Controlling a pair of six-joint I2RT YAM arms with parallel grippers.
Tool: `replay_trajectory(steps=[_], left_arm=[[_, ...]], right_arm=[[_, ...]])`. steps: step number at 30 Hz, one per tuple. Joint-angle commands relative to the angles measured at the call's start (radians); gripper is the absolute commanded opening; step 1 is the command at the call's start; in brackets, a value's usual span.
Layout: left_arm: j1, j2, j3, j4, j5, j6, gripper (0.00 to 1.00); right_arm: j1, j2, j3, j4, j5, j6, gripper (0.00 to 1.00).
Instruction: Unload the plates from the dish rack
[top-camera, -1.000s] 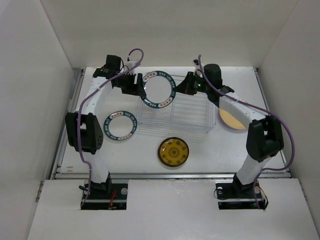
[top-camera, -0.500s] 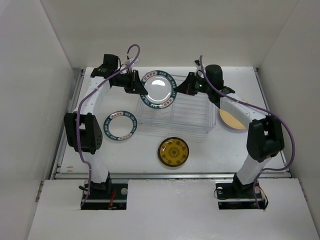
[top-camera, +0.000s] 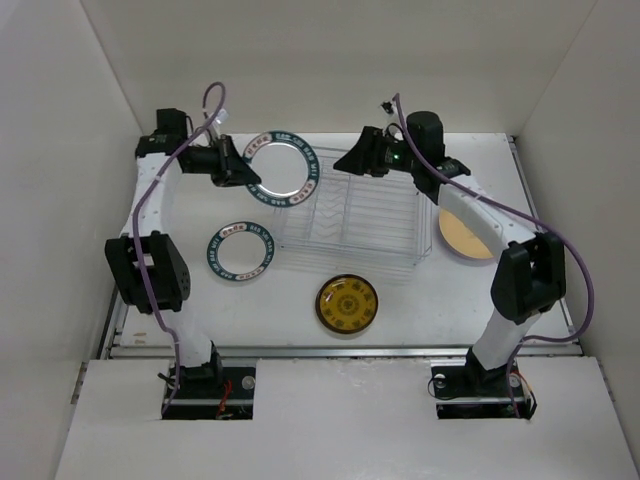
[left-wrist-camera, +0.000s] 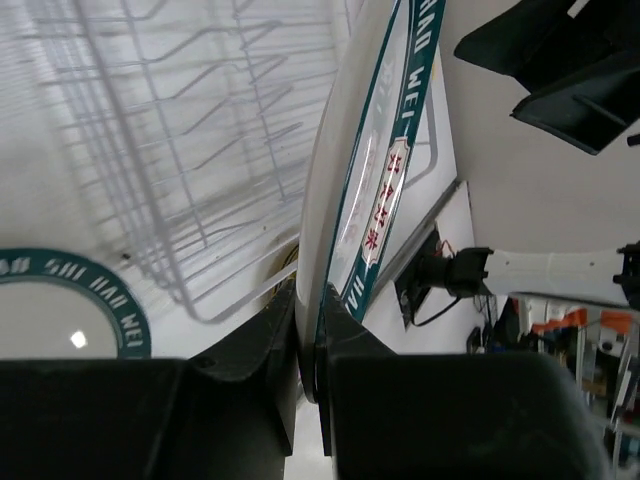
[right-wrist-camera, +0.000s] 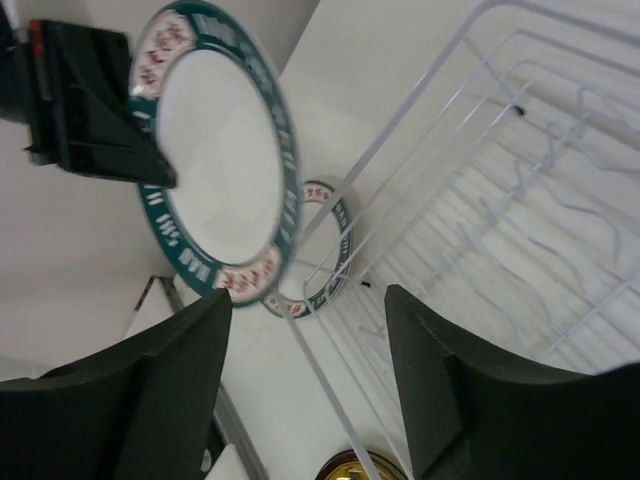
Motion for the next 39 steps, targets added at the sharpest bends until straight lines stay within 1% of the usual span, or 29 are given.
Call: replay_trajectory(steps=[1,2,3,4,5,6,7,8,10,11,12,14,16,19,26,29,32,35,39], left_arm=[[0.124,-0.13,0.012,-0.057,0.072,0.006,0.0],[0.155,-0.14,-0.001,-0.068,0.072,0.021,0.0],[0.186,-0.16,-0.028,-0.083,0.072,0.05,0.0],[0.247,-0.16,-0.044,-0.115,0.054,0.064,0.0],[0.278,-0.17,-0.056,-0.142,0.029,0.084,0.0],[0.302,-0.17,-0.065,-0.174,-0.003,0.113,0.0],[0.341,-0.17,-0.079,-0.206,-0.044,0.142,0.0],[0.35,-0.161,-0.09,-0.261,-0.148,0.196,0.0],[0.35,-0.139,-0.132,-0.307,-0.239,0.253,0.0],[0.35,-0.139,-0.149,-0.335,-0.309,0.273,0.0],[0.35,-0.122,-0.168,-0.335,-0.336,0.285,0.0],[0.35,-0.102,-0.212,-0.351,-0.394,0.304,0.0],[0.35,-0.087,-0.24,-0.332,-0.403,0.304,0.0],[0.35,-0.061,-0.269,-0.297,-0.413,0.288,0.0],[0.341,0.042,-0.269,-0.285,-0.432,0.268,0.0],[0.312,0.068,-0.269,-0.294,-0.432,0.279,0.0],[0.301,0.079,-0.269,-0.285,-0.432,0.279,0.0],[0.289,0.099,-0.26,-0.294,-0.432,0.279,0.07],[0.289,0.128,-0.248,-0.323,-0.472,0.299,0.16]], right_arm=[[0.005,-0.024,0.092,-0.127,0.146,-0.058,0.7],[-0.004,-0.033,0.135,-0.214,0.188,-0.07,0.7],[-0.004,-0.034,0.159,-0.262,0.237,-0.081,0.71],[-0.004,-0.034,0.181,-0.308,0.289,-0.099,0.73],[-0.016,-0.034,0.199,-0.349,0.394,-0.099,0.75],[-0.028,-0.034,0.227,-0.419,0.447,-0.111,0.75],[-0.038,-0.034,0.238,-0.452,0.498,-0.112,0.77],[-0.057,-0.044,0.238,-0.481,0.588,-0.112,0.77],[-0.077,-0.044,0.249,-0.553,0.679,-0.121,0.78],[-0.078,-0.044,0.249,-0.576,0.731,-0.121,0.8],[-0.091,-0.044,0.249,-0.601,0.827,-0.121,0.8],[-0.104,-0.034,0.249,-0.662,0.906,-0.121,0.8],[-0.123,-0.023,0.238,-0.687,0.99,-0.121,0.8],[-0.133,-0.004,0.213,-0.698,1.032,-0.121,0.8],[-0.165,0.046,0.147,-0.673,1.033,-0.121,0.79],[-0.174,0.068,0.137,-0.664,1.024,-0.121,0.76],[-0.174,0.077,0.126,-0.639,1.015,-0.13,0.69],[-0.183,0.088,0.114,-0.598,0.987,-0.13,0.62],[-0.183,0.127,0.114,-0.564,0.961,-0.148,0.59]])
